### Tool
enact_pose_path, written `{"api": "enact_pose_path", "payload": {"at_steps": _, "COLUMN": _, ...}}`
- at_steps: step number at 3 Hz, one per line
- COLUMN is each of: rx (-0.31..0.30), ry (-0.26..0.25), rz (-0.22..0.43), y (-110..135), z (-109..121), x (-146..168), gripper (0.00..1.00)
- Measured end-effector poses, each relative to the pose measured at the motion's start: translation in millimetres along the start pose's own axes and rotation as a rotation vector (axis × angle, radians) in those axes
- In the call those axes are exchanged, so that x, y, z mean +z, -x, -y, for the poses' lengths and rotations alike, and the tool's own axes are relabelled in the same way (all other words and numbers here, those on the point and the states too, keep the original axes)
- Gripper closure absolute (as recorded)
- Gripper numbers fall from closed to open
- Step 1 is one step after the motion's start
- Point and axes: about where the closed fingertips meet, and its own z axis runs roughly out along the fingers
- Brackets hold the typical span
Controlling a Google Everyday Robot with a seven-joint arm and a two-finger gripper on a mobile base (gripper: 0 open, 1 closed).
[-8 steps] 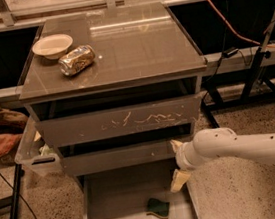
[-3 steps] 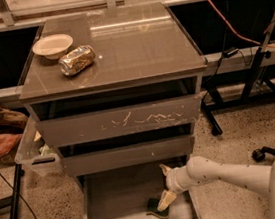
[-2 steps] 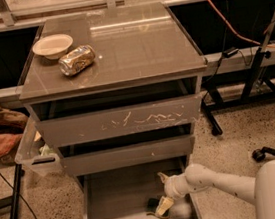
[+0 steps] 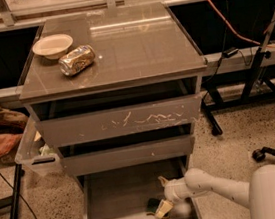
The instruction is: Pick sponge from bottom drawer and place on counter
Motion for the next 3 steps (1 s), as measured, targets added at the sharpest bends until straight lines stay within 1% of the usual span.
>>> {"api": "enact_pose_path", "payload": {"at_steps": 1, "rx": 0.012, "ry": 0.026, "rz": 0.010, "y": -15.8, "z": -6.3, "x": 19.9, "gripper": 0.00}}
{"api": "enact_pose_path", "payload": {"at_steps": 2, "rx": 0.013, "ry": 0.084, "rz": 0.010, "y": -21.5, "z": -21.3, "x": 42.7, "gripper": 0.00}}
{"api": "enact_pose_path", "payload": {"at_steps": 3, "rx": 0.013, "ry": 0.084, "rz": 0.011, "y": -21.6, "z": -21.3, "x": 42.7, "gripper": 0.00}}
